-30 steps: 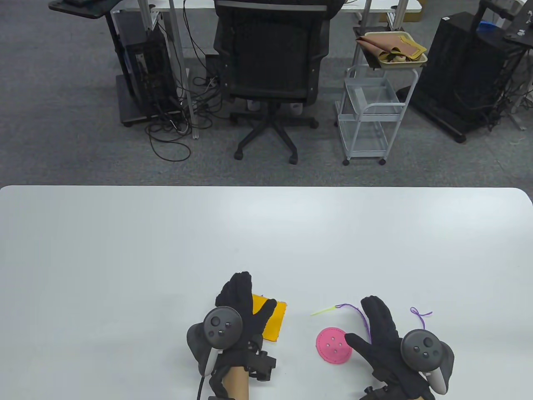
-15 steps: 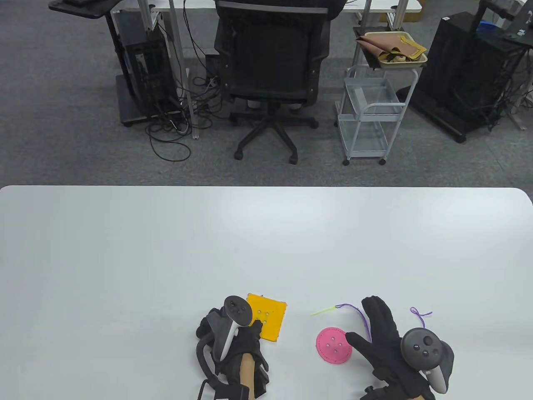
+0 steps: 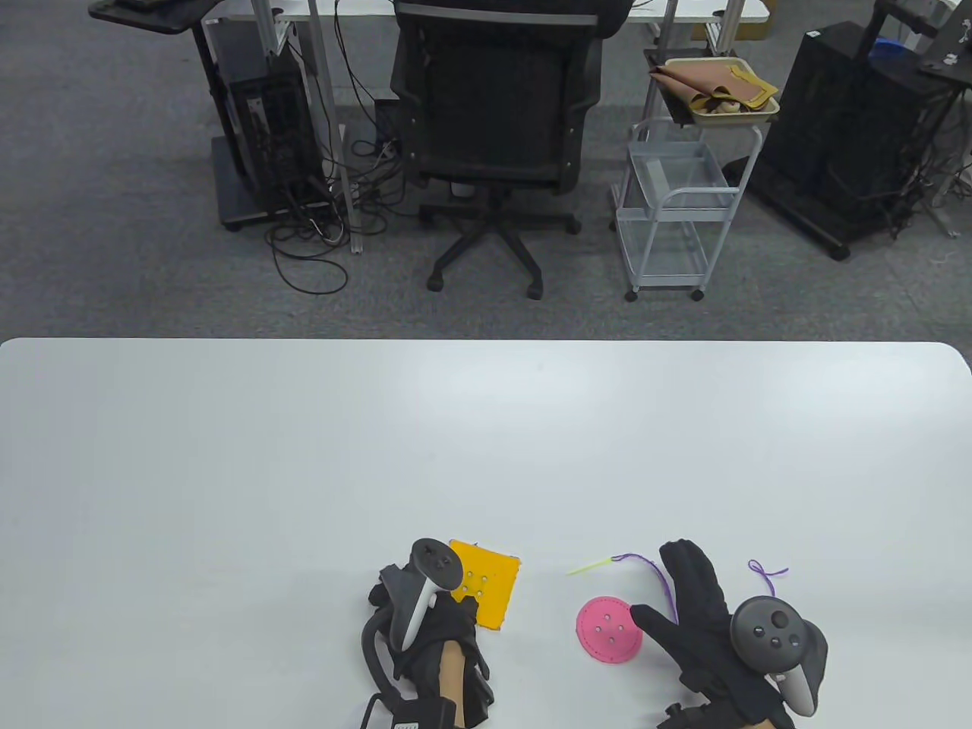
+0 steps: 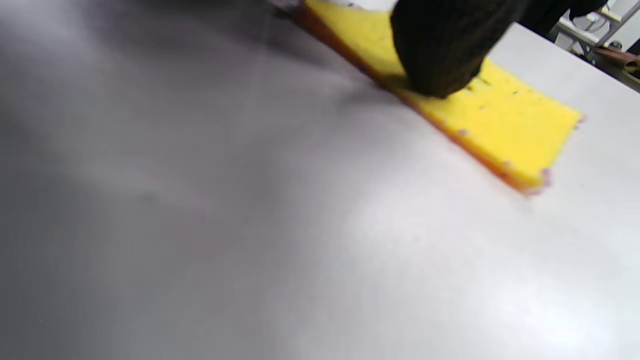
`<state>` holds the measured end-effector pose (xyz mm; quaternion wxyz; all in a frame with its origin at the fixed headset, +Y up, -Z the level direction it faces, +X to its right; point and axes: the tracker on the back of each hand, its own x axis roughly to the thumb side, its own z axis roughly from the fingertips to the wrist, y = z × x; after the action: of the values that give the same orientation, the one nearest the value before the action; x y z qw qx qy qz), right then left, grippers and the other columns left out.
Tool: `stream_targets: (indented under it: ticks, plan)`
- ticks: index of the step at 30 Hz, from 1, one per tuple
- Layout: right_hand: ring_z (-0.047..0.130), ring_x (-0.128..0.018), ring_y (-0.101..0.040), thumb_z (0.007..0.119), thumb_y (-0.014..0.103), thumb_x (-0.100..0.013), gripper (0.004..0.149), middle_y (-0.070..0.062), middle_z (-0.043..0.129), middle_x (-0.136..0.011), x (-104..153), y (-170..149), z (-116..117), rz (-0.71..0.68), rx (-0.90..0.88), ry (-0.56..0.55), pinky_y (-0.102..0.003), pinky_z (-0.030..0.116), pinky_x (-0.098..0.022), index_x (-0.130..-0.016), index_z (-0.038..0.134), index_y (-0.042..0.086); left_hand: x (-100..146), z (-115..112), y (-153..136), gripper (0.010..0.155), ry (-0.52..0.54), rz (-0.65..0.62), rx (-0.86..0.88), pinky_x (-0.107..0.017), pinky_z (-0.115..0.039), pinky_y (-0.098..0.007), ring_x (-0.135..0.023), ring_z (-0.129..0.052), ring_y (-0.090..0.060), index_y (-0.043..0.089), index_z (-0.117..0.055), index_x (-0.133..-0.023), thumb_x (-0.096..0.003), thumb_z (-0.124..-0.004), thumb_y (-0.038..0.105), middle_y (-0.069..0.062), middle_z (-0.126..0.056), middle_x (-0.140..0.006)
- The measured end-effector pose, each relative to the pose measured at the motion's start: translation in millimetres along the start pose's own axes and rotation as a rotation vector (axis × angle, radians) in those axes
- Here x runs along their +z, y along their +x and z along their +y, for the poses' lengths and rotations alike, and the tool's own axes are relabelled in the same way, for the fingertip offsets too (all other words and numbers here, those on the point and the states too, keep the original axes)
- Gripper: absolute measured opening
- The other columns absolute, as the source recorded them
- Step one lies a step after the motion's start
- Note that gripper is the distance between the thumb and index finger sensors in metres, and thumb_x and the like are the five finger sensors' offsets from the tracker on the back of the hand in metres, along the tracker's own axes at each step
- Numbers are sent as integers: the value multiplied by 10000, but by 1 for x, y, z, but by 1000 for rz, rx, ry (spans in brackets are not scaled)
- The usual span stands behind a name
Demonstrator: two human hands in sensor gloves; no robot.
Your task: Sew button in X pattern
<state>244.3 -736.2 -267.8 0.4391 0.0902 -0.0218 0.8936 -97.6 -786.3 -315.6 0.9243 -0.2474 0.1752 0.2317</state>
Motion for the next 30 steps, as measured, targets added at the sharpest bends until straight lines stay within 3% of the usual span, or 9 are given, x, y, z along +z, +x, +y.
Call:
stream_targets:
  ticks: [9,24,30]
  plan:
    - [286,-1061,-490,707,567,-466,887,-241,186,-1160,0,0,1,16,6,3,-619,246,-769,-1100,292,105,2,3,0,753,-6,-38,-56,-674,-374,-613,-965,-238,-523,45,-334,-1072,-501,-771,269,-272,-188,-1092]
    - [288,-1059,-494,703,566,-469,876,-248,188,-1158,-1,-1,2,24,11,12,-624,248,-766,-1101,308,106,4,2,4,680,-15,-38,-89,-655,-416,-605,-936,-296,-484,72,-381,-1036,-503,-760,259,-247,-257,-1068]
    - [289,-1058,-499,700,566,-471,871,-252,189,-1158,-2,-2,2,36,7,14,-627,247,-765,-1101,312,108,6,-1,11,665,15,-35,-164,-633,-505,-606,-909,-387,-497,72,-386,-1033,-506,-749,254,-265,-337,-1054]
